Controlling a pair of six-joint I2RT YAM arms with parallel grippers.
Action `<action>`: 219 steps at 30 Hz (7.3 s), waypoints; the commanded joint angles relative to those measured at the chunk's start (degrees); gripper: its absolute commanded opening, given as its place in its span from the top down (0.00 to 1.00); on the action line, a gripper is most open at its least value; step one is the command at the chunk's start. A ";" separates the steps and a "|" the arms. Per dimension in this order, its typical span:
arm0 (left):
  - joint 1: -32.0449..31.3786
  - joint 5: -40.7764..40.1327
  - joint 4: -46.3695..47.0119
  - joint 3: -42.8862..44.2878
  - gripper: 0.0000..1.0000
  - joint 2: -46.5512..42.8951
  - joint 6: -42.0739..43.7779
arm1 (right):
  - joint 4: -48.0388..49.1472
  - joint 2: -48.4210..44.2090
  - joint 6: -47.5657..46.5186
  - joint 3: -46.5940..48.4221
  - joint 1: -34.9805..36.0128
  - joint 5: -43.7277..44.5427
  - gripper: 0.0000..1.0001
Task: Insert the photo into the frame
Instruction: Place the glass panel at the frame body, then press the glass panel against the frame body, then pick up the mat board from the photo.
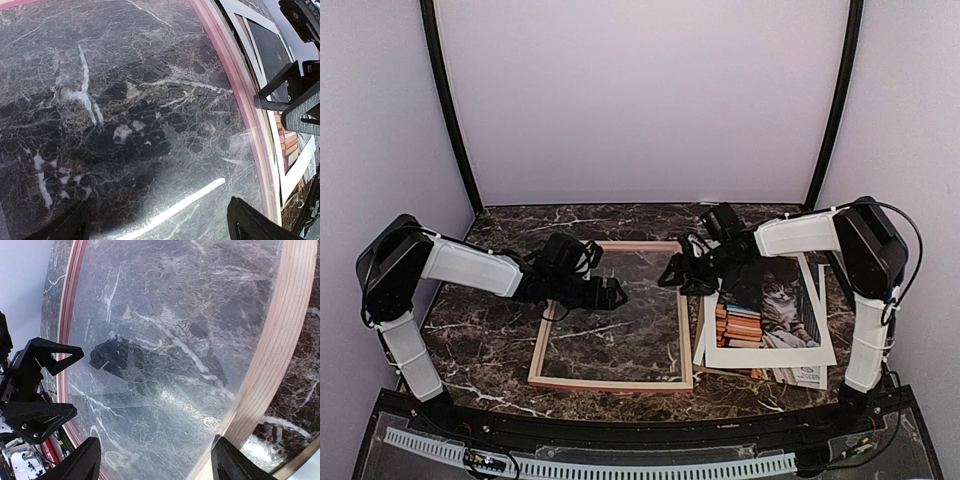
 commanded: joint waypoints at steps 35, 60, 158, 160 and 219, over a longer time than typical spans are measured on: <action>-0.36 -8.78 -6.60 2.50 0.02 -6.10 4.17 | -5.55 -2.39 -6.20 3.18 2.65 8.22 0.37; -0.27 -25.24 -15.32 2.68 0.01 -10.68 7.87 | -15.23 7.03 -9.22 12.64 8.27 15.20 0.36; -1.88 -1.07 -10.83 8.98 0.02 -8.80 12.26 | -13.09 -35.86 -7.51 -23.49 -18.87 40.93 0.13; -3.97 -1.25 -10.52 10.41 0.02 -7.23 11.97 | -14.24 -38.89 -7.55 -25.69 -21.02 40.87 0.12; -20.95 -16.86 -19.35 40.44 0.13 28.46 7.22 | -3.83 -57.53 7.36 -52.67 -29.76 32.60 0.22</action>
